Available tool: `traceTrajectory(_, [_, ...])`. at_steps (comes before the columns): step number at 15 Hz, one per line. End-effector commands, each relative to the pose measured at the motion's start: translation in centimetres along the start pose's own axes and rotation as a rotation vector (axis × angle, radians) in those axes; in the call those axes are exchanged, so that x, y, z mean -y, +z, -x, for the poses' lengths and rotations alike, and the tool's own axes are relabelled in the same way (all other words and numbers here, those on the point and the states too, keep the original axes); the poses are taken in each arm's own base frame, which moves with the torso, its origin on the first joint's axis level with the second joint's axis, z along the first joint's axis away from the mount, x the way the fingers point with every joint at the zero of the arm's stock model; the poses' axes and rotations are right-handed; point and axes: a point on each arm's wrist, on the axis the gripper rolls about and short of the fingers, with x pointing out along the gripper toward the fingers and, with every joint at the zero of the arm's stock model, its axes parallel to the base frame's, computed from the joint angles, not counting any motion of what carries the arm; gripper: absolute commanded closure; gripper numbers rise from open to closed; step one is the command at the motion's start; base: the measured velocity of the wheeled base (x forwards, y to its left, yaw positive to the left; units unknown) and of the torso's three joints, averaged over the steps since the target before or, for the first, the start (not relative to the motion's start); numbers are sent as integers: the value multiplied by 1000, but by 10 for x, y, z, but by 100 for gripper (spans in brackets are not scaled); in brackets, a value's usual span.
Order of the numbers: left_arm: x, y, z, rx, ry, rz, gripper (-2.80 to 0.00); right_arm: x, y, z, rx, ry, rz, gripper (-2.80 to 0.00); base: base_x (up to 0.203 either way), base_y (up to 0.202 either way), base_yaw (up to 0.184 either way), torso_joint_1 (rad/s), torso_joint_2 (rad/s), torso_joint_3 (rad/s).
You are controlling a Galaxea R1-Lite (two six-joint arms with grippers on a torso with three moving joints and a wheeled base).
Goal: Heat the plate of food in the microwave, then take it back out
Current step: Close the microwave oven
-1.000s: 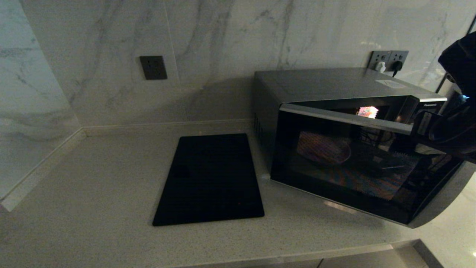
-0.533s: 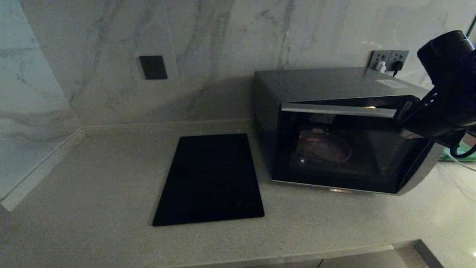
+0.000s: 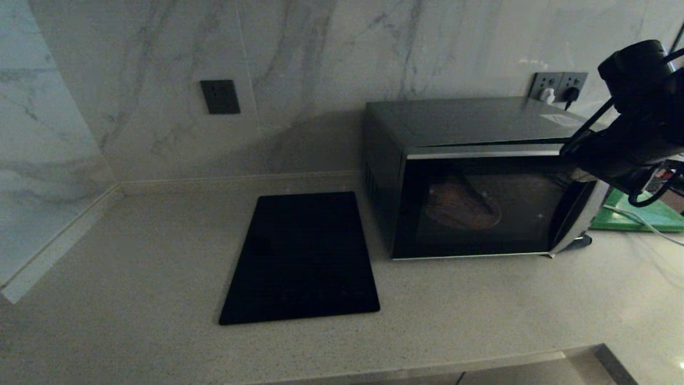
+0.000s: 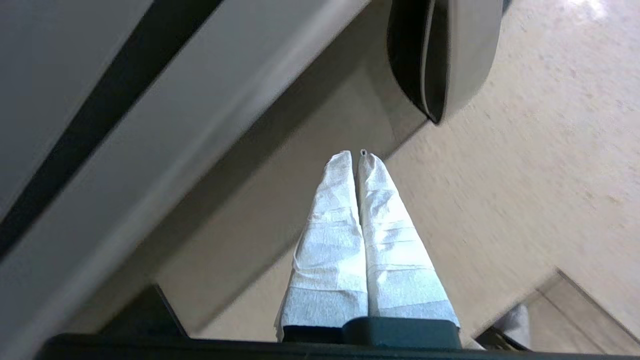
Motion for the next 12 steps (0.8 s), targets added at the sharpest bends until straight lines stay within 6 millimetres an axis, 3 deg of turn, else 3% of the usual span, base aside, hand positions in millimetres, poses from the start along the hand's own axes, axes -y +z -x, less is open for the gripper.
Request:
traceTrajectory(1, [0,0,0,-2,0,1,0,-1,2,-14,-18,3,-16,0,0,0,0,0,0,0])
traceTrajectory(12, [0,0,0,0,1,1,0,-2,21,-31,-65,151,-73,0,0,0,0,0,0,0])
